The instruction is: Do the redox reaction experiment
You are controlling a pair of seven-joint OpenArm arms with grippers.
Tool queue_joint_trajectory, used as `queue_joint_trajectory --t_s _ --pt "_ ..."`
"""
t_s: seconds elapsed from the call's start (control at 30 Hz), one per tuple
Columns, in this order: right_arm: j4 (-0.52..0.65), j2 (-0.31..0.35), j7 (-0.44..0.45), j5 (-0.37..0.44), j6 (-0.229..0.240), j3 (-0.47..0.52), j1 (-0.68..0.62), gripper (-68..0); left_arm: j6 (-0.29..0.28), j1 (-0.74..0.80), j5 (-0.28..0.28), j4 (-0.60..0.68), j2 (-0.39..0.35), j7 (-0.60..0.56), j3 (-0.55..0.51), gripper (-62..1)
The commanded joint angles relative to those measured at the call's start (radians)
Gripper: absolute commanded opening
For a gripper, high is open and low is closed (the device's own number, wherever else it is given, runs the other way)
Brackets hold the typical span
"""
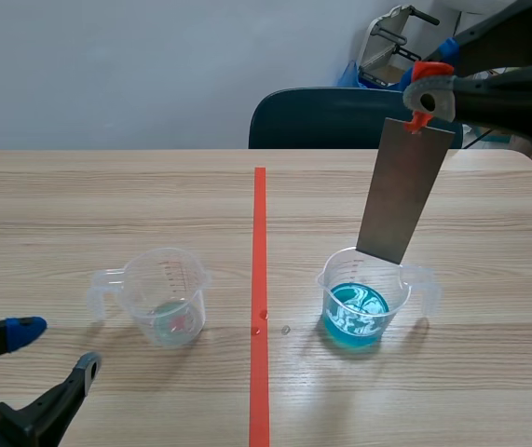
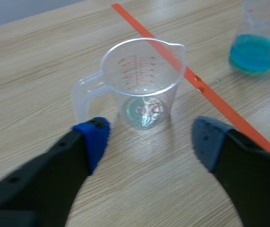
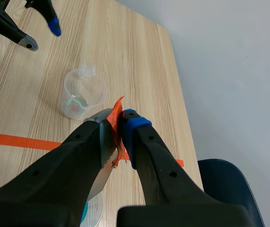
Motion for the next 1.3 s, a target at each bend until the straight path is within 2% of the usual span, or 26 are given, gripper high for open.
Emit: queue_joint_trajectory --t_s 0.0,0.1,0.23,1.27 --pt "0.011 0.013 0.011 0.018 -0.006 0.016 0.023 -66.7 -0.005 0.011 0.009 0.018 0.013 -0.018 -0.016 -7.4" --pt "0.011 0.013 0.012 0.018 -0.006 0.016 0.023 -66.7 -0.008 0.037 0.043 0.018 0.013 -0.027 -0.039 1.2" --pt "0.011 0.013 0.012 0.018 -0.006 0.016 0.023 -66.7 -0.007 0.052 0.069 0.018 0.013 -0.033 -0.05 1.4" --pt "0.011 0.013 0.012 0.018 -0.006 0.016 0.023 -66.7 -0.006 0.048 0.068 0.018 0.014 -0.024 -0.05 1.4"
